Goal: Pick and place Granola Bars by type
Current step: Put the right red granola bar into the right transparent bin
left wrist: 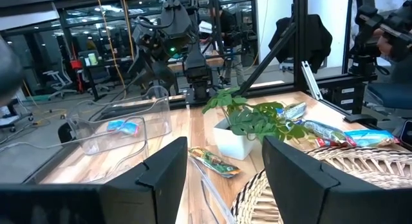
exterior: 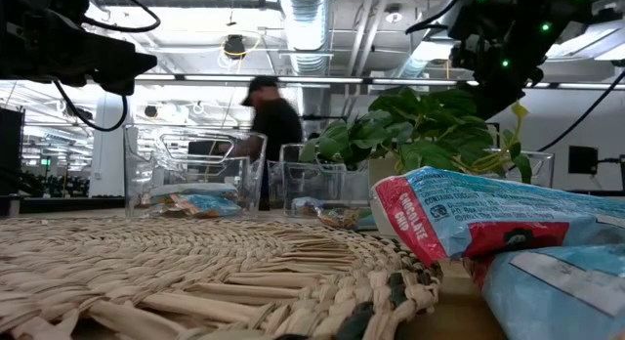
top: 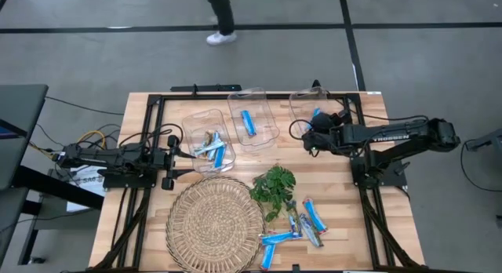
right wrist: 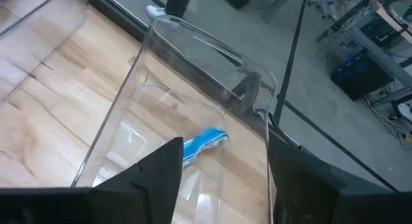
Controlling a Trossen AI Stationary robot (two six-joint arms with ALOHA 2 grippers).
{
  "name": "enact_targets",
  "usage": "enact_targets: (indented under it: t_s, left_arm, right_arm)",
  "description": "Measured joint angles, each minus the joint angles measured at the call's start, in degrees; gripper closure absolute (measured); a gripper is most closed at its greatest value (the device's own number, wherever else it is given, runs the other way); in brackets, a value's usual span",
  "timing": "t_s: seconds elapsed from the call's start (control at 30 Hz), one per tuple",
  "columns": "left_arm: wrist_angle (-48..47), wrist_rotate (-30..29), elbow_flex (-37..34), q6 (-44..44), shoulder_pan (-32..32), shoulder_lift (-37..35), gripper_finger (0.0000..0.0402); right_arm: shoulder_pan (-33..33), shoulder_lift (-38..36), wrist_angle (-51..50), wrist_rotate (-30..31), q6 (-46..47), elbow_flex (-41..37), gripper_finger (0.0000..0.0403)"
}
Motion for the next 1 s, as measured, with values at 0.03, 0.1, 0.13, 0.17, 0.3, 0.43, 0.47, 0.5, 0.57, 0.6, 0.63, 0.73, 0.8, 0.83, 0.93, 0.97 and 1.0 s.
enact_targets:
  t_s: [0.03,0.1,0.13,0.17,0.3,0.43,0.47,0.5,0.57,0.6,0.63,0.73,0.8,0.83,0.93,0.97,1.0]
  left_arm:
    - [0.02,0.0,0.0,0.41,0.01,0.01,0.0206]
    - [0.01,0.0,0.0,0.6,0.01,0.0,0.0206]
    - [0.01,0.0,0.0,0.55,0.02,0.0,0.0206]
    - [0.01,0.0,0.0,0.28,0.02,0.0,0.0206]
    - [0.01,0.0,0.0,0.13,0.01,-0.01,0.0206]
    - [0.0,0.0,0.0,-0.13,0.01,0.0,0.0206]
    - [0.02,0.0,0.0,-0.16,0.02,0.0,0.0206]
    - [0.0,0.0,0.0,-0.13,0.02,-0.01,0.0206]
    - [0.0,0.0,0.0,0.35,0.01,0.0,0.0206]
    - [0.0,0.0,0.0,0.38,0.02,0.01,0.0206]
    - [0.0,0.0,0.0,0.34,0.02,-0.01,0.0206]
    - [0.0,0.0,0.0,-0.16,0.02,0.01,0.0206]
    - [0.01,-0.01,0.0,0.1,0.02,0.0,0.0206]
    - [0.0,0.0,0.0,0.35,0.02,0.0,0.0206]
    - [0.01,0.0,0.0,0.22,0.02,0.01,0.0206]
    - [0.0,0.0,0.0,-0.02,0.02,-0.01,0.0206]
    - [0.02,0.0,0.0,-0.17,0.0,0.01,0.0206]
  right_arm:
    - [0.65,0.0,0.14,-0.37,0.0,0.0,0.0178]
    - [2.58,-0.31,0.46,-2.16,-0.04,0.25,0.0175]
    - [3.74,-0.74,0.45,-3.35,-0.05,0.69,0.0175]
    - [5.19,-1.2,0.52,-4.36,-0.07,1.34,0.0175]
    - [12.29,-3.1,0.35,-9.55,-0.09,3.75,0.0178]
    - [19.6,-2.99,0.02,-19.42,0.04,6.13,0.0179]
    - [21.33,-2.56,0.25,-22.55,0.19,6.71,0.0179]
    - [23.08,-2.01,0.58,-25.51,0.74,7.12,0.0179]
    - [26.44,-0.88,0.6,-30.59,2.38,7.46,0.0179]
    - [27.95,-0.33,0.72,-32.76,3.33,7.56,0.018]
    - [29.4,0.15,0.91,-34.5,4.29,7.6,0.018]
    - [33.16,2.01,0.95,-38.31,8.48,7.63,0.0181]
    - [35.46,3.47,0.94,-40.35,11.41,7.63,0.0181]
    - [36.59,4.16,0.98,-41.38,12.97,7.63,0.0181]
    - [39.61,6.73,1.16,-43.7,18.44,7.63,0.0181]
    - [40.43,7.61,1.16,-44.41,20.41,7.63,0.0181]
    - [41.12,8.43,1.16,-45.15,22.27,7.63,0.0181]
